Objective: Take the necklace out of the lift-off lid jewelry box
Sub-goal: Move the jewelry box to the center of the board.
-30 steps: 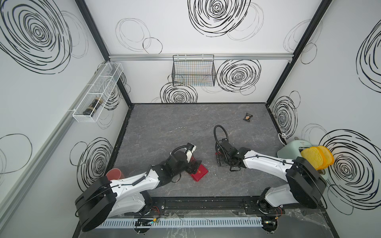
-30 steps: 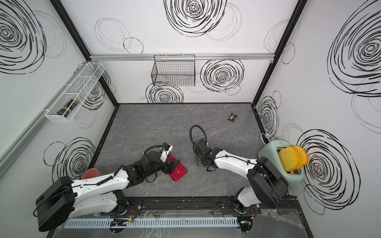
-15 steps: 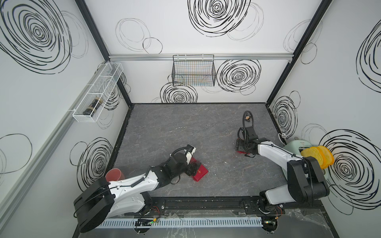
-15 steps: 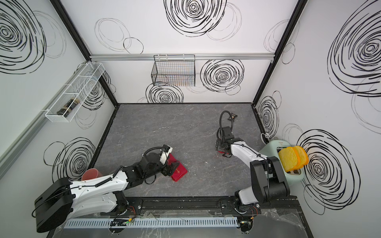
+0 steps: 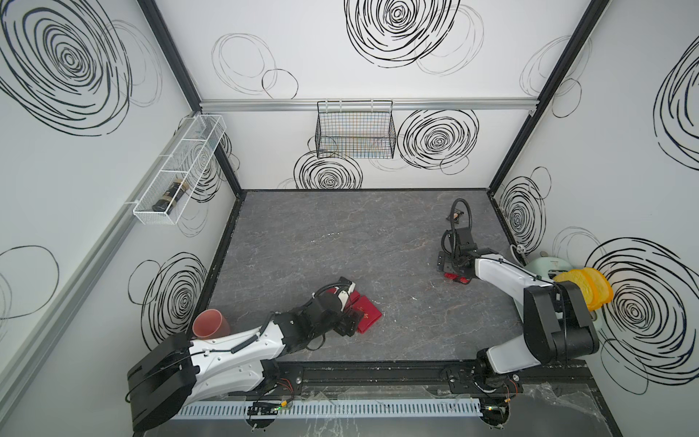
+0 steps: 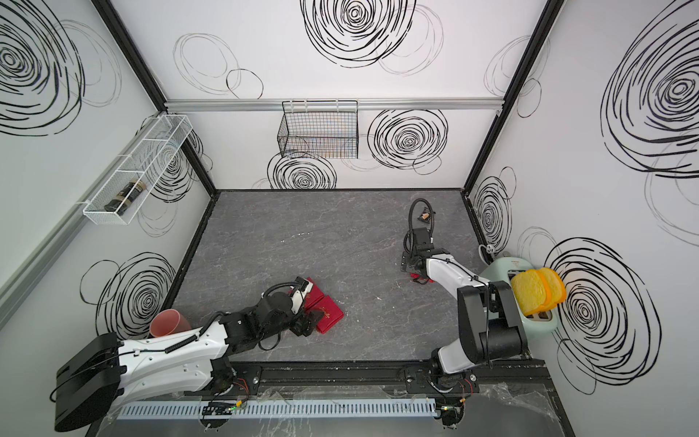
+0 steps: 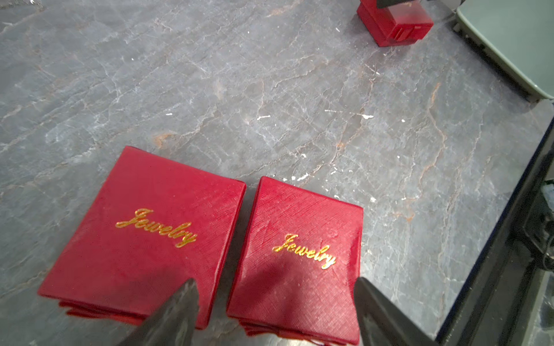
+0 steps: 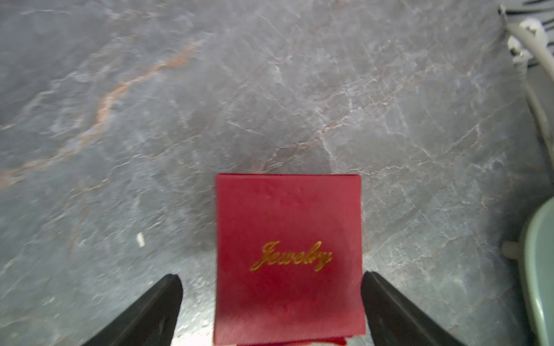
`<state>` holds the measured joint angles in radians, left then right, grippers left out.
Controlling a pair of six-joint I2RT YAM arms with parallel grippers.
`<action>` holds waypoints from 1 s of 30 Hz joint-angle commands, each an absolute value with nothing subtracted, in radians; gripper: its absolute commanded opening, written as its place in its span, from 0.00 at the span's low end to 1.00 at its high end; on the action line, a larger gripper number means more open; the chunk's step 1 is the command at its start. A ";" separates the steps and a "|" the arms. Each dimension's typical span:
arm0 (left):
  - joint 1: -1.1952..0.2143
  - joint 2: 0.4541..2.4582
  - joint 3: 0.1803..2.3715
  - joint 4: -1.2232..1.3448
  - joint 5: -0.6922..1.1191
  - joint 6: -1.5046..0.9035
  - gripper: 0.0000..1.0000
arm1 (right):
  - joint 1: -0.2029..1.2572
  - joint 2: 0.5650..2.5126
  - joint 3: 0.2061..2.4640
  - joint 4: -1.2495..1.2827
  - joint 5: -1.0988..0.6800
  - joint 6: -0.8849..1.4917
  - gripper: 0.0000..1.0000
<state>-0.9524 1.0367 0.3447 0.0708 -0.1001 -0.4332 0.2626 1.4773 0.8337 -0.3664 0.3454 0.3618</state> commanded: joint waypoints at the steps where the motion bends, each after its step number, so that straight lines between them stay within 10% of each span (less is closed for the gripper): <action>1: -0.969 1.028 0.326 0.060 -0.091 -0.470 0.84 | 0.335 1.449 0.884 -0.440 0.395 0.379 0.97; 14: -1.039 1.012 0.311 0.008 -0.031 -0.541 0.69 | 0.737 1.305 0.722 -0.244 -0.237 0.329 0.87; 30: -1.059 1.247 0.373 0.233 -0.003 -0.495 0.59 | 0.756 1.365 0.687 -0.198 -0.235 0.421 0.75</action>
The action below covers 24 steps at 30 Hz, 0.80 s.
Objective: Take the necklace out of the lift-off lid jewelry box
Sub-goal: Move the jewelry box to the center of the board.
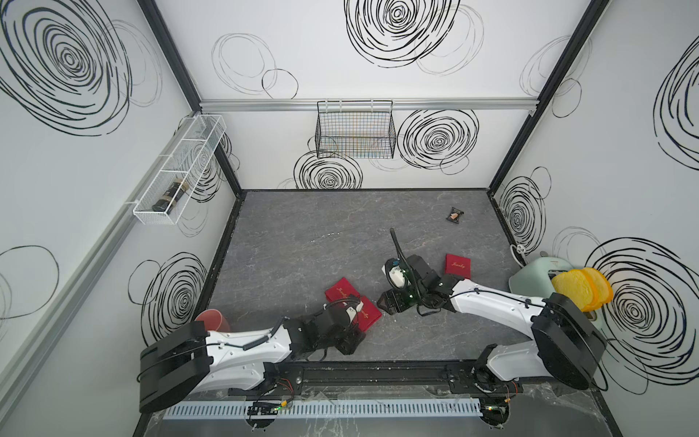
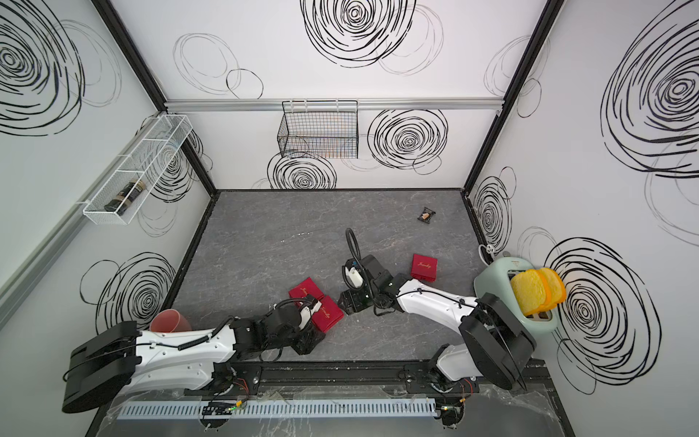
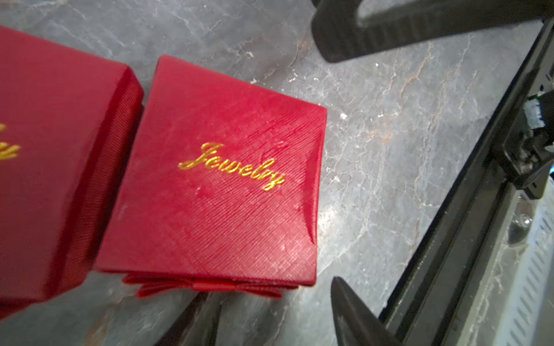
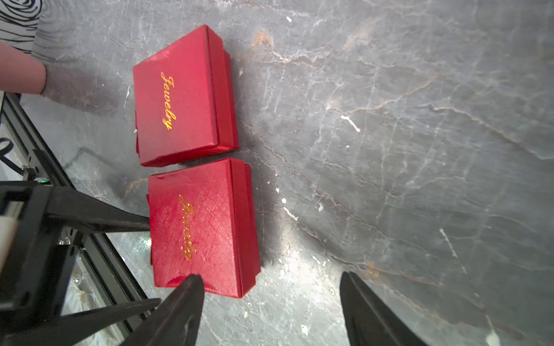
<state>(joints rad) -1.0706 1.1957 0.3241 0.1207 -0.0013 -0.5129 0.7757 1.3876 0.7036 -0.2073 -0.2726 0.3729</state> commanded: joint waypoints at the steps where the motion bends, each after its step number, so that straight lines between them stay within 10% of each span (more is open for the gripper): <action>1: -1.056 1.279 0.391 0.249 -0.002 -0.483 0.59 | 0.744 1.351 0.679 -0.204 -0.223 0.434 0.74; 16: -1.029 1.630 0.773 0.380 0.143 -0.401 0.54 | 0.602 1.070 0.517 -0.269 -0.140 0.511 0.68; 24: -0.994 1.506 0.748 0.286 0.072 -0.403 0.61 | 0.631 1.044 0.437 -0.163 -0.222 0.550 0.71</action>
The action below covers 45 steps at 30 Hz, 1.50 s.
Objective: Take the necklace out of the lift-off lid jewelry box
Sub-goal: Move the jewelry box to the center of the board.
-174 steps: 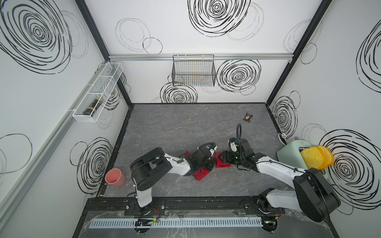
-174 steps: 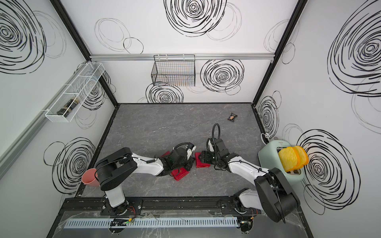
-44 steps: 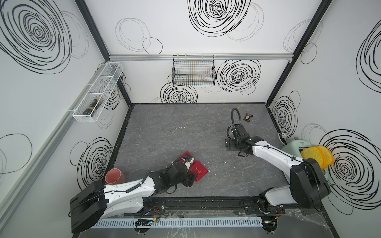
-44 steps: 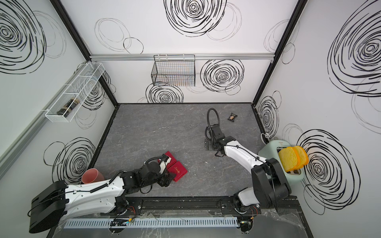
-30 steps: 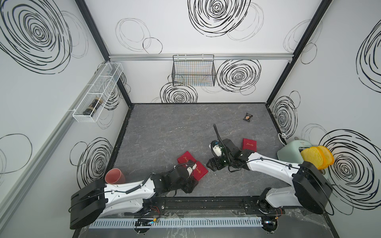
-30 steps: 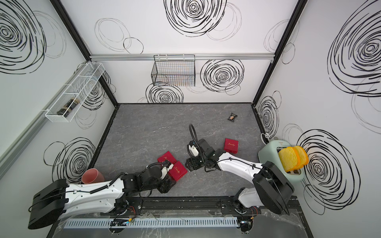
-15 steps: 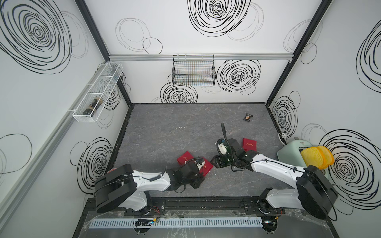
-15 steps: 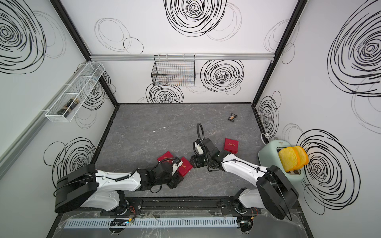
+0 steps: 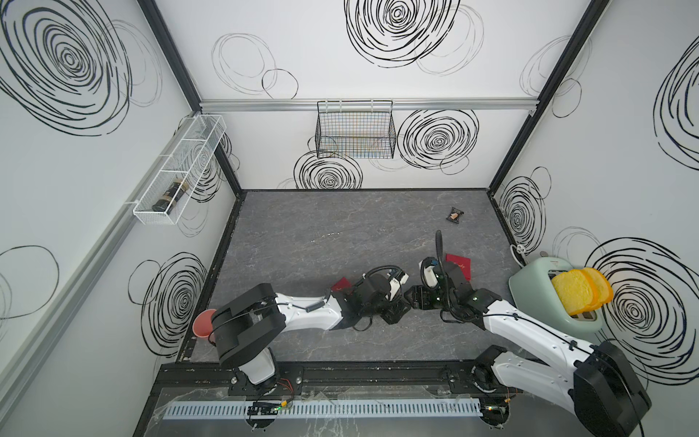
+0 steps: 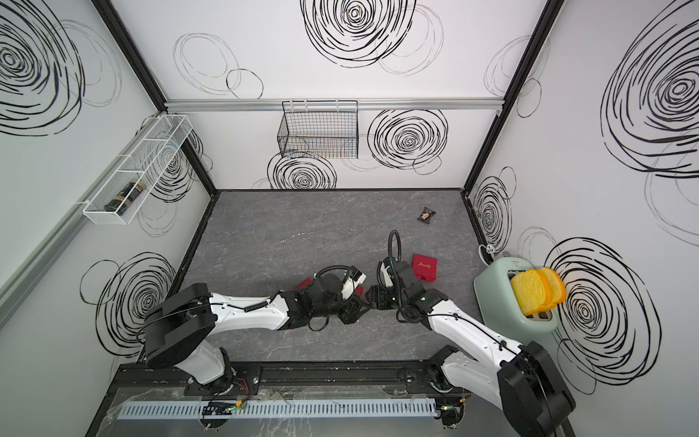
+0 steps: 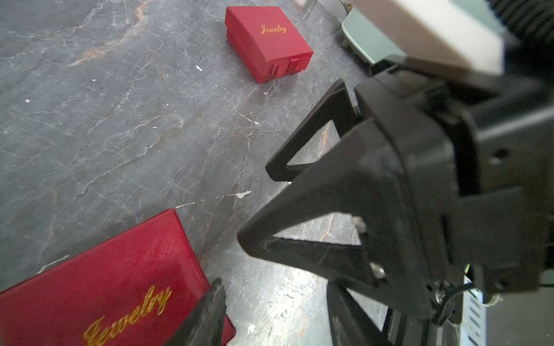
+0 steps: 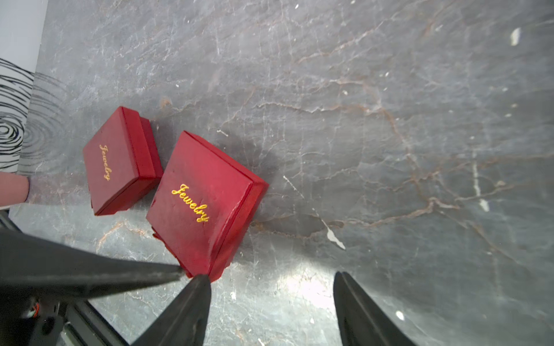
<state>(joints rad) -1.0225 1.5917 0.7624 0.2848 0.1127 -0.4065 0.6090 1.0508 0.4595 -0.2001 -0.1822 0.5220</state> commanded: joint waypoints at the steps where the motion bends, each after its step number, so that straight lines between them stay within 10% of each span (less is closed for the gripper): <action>1: -0.979 1.475 0.726 0.261 0.060 -0.402 0.64 | 0.637 1.046 0.431 -0.150 -0.222 0.556 0.71; 9: -0.839 1.366 0.577 0.238 0.075 -0.404 0.72 | 0.644 1.069 0.416 -0.044 -0.233 0.609 0.71; 45: -0.910 1.681 0.754 0.377 0.224 -0.423 0.43 | 0.473 1.338 0.482 0.121 -0.358 0.575 0.43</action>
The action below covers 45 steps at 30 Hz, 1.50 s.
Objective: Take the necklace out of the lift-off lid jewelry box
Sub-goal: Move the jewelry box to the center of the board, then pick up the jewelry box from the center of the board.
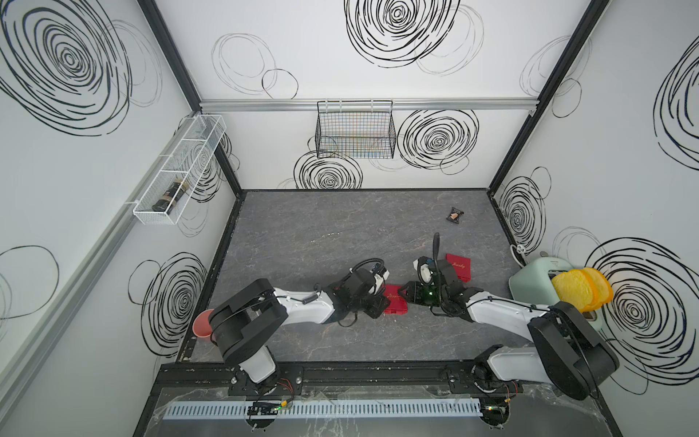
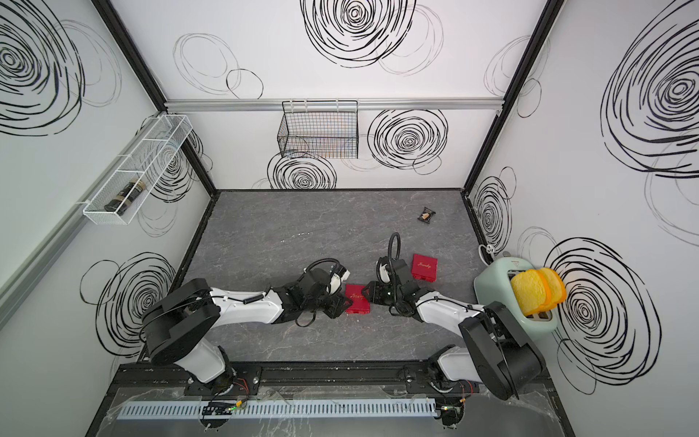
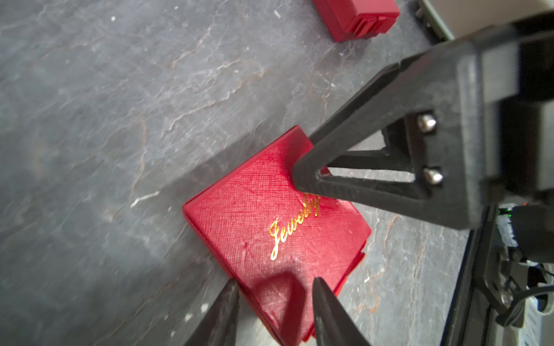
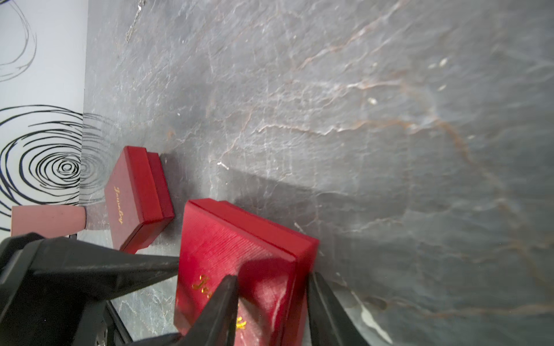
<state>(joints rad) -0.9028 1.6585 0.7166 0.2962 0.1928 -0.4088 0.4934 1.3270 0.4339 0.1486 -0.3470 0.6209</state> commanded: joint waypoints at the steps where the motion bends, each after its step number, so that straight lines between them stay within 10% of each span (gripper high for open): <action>1: -0.910 1.694 0.760 0.390 0.230 -0.424 0.43 | 0.463 1.345 0.497 0.109 -0.355 0.561 0.43; 13: -0.884 1.763 0.779 0.501 0.224 -0.439 0.39 | 0.411 1.502 0.685 -0.029 -0.257 0.434 0.46; 20: -0.799 1.664 0.661 0.509 0.250 -0.396 0.40 | 0.450 1.446 0.737 -0.164 -0.171 0.288 0.97; 27: -0.762 1.470 0.504 0.464 0.219 -0.328 0.79 | 0.625 1.444 0.816 -0.269 -0.021 0.136 0.97; 45: -0.759 1.141 0.375 0.335 0.099 -0.293 0.90 | 0.726 1.505 0.925 -0.466 0.141 0.034 0.97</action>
